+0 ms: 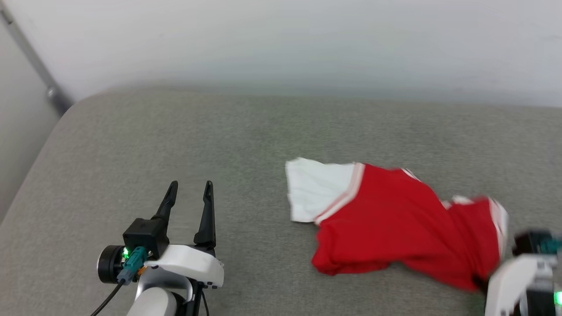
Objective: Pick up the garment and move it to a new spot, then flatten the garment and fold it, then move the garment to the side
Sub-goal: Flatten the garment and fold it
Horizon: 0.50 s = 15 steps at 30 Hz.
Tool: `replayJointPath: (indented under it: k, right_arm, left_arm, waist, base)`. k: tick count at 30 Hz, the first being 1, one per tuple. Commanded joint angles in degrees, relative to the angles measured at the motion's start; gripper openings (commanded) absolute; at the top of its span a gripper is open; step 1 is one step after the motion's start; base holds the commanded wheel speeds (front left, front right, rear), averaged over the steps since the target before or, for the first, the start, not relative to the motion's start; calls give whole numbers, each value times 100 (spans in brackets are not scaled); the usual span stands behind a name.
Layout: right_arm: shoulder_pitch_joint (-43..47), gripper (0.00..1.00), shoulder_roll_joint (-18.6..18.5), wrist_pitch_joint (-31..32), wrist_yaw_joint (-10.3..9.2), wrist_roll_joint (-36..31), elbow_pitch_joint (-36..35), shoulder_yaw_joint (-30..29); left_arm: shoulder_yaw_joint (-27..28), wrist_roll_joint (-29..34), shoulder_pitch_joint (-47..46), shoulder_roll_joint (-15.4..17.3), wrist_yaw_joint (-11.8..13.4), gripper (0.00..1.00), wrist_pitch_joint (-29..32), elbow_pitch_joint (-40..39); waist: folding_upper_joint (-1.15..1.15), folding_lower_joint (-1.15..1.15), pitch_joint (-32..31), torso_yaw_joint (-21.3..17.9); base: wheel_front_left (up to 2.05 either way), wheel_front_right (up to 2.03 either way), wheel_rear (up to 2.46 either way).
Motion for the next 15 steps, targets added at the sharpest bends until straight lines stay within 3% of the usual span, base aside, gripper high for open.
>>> replayJointPath:
  k: [1, 2, 3, 8, 15]
  right_arm:
    - [289, 10, 200, -22, -4, -23, 42, -202]
    - [485, 51, 318, -51, -3, -55, 71, -369]
    - [658, 100, 376, -66, -4, -162, 114, -501]
    - [1045, 100, 805, -470, -7, -316, -125, -904]
    - [889, 100, 1086, -1907, -4, -763, -1216, -1310]
  left_arm:
    - [-1, -28, 92, 54, 21, 100, 29, -42]
    - [13, -38, 128, 75, 41, 100, 43, -66]
    - [20, -49, 138, 88, 55, 100, 71, -86]
    - [54, -80, 269, 153, 118, 100, 168, -180]
    - [84, -145, 455, 228, 183, 100, 270, -245]
  waist:
    - [0, 0, -97, -164]
    - [0, 0, -103, -208]
    - [0, 0, -104, -244]
    - [0, 0, -173, -383]
    - [0, 0, -337, -460]
  base:
    - [0, 0, 0]
    - [0, 0, 0]
    - [0, 0, 0]
    - [0, 0, 0]
    - [0, 0, 0]
